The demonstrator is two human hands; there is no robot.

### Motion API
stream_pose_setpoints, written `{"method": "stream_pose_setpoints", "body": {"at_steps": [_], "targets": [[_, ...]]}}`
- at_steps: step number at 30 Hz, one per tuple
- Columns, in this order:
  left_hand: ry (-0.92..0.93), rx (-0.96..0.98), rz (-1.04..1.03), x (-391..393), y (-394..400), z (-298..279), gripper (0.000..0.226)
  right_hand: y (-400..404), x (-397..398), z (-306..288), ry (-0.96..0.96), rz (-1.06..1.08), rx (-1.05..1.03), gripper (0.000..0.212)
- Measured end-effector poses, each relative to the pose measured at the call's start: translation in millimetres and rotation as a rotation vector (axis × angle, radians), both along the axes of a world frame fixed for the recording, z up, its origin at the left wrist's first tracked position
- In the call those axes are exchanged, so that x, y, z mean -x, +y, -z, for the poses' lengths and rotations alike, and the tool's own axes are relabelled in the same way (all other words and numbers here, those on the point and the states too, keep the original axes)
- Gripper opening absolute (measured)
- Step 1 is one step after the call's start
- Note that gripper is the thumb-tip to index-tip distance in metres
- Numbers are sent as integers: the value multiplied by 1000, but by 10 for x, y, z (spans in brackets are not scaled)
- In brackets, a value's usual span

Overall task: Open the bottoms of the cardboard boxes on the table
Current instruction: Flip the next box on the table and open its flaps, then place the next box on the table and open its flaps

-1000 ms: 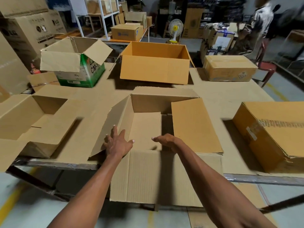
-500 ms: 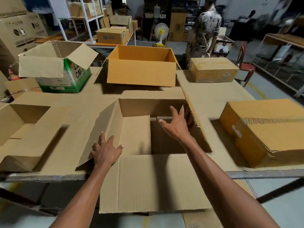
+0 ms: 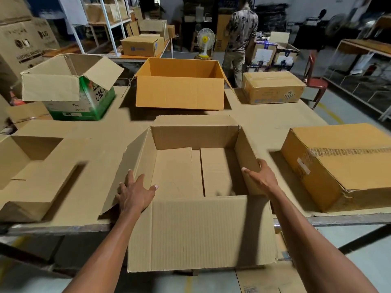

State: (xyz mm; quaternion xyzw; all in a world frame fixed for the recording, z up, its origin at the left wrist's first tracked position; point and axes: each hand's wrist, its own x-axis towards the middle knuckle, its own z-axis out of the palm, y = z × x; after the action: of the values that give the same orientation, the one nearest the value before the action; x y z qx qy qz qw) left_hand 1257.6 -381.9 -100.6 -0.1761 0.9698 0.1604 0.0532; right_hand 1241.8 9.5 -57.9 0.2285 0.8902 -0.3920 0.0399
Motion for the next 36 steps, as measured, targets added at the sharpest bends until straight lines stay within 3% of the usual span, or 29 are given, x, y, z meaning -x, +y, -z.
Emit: {"method": "stream_pose_setpoints", "body": {"at_steps": [4, 15, 20, 23, 26, 29, 36], "targets": [[10, -22, -8, -8, -4, -6, 77, 12, -9, -1, 16, -11, 91, 81], [20, -10, 11, -42, -11, -17, 74, -25, -55, 24, -28, -54, 35, 89], [-1, -5, 17, -34, -57, -47, 74, 30, -201, 34, 39, -43, 52, 88], [122, 10, 20, -101, 51, -159, 65, 56, -348, 30, 103, 16, 44, 83], [329, -108, 117, -252, 357, -294, 49, 35, -551, -58, 197, 122, 84, 70], [414, -291, 286, -425, 848, -407, 38, 25, -824, -121, 297, 239, 151, 50], [324, -604, 723, -743, 2103, -459, 31, 282, -1608, -24, 413, 494, 293, 33]]}}
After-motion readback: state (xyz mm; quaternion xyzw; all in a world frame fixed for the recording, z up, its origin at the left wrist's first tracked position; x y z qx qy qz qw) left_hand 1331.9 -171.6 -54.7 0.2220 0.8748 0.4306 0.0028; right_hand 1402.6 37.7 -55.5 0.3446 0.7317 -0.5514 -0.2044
